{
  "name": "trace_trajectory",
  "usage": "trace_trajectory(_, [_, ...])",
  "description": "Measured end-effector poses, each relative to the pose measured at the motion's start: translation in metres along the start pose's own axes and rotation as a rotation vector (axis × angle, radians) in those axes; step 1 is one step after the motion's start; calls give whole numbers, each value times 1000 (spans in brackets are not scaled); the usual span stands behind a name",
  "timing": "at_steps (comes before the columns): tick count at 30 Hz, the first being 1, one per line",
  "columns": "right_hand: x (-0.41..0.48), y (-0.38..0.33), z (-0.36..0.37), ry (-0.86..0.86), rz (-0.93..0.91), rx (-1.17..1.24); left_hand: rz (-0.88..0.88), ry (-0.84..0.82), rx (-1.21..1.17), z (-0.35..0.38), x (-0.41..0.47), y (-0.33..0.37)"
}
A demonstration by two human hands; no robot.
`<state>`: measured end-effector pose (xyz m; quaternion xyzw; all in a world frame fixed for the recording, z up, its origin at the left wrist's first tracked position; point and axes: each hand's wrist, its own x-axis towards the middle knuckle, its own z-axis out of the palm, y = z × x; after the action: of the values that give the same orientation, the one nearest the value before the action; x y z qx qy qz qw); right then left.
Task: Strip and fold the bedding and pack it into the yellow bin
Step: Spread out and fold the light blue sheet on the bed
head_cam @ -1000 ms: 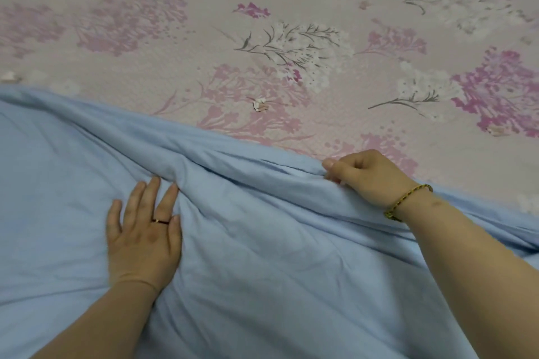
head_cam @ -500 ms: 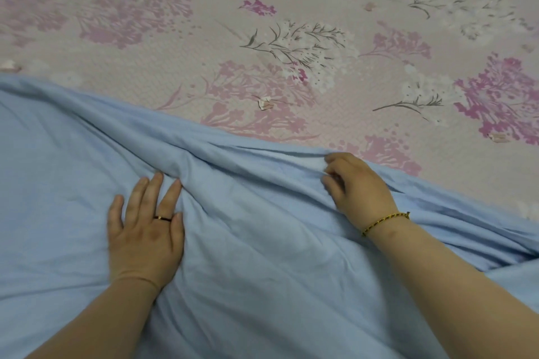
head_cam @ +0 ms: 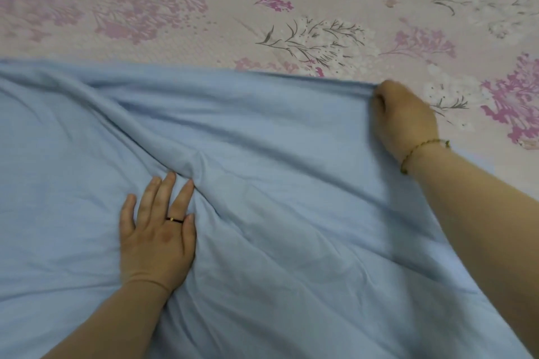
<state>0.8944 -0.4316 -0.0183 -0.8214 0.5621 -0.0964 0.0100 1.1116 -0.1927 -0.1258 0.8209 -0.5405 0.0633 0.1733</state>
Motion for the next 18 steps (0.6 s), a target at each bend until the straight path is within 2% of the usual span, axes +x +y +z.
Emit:
trace_trajectory(2, [24, 5, 1, -15, 40, -95, 6, 13, 3, 0, 0, 0])
trace_trajectory(5, [32, 8, 22, -147, 7, -258, 10, 13, -3, 1, 0, -1])
trace_trajectory(8, [20, 3, 45, -206, 42, -227, 15, 10, 3, 0, 1, -1])
trace_trajectory(10, [5, -4, 48, -145, 52, -133, 18, 8, 10, 0, 1, 0])
trace_trajectory(13, [-33, -16, 44, 151, -129, 103, 22, 12, 1, 0, 1, -2])
trace_trajectory(14, [-50, -18, 36, 172, -171, 216, 22, 11, -3, -1, 1, -1])
trace_trajectory(15, [-69, -22, 28, 67, -181, 351, 17, 12, -6, -2, 1, -1])
trace_trajectory(16, [-86, -25, 19, -123, -134, 462, 12, 8, -13, -2, 2, -1])
trace_trajectory(18, [-119, -25, 2, -566, -9, 419, 7, -21, -24, -5, 3, 0])
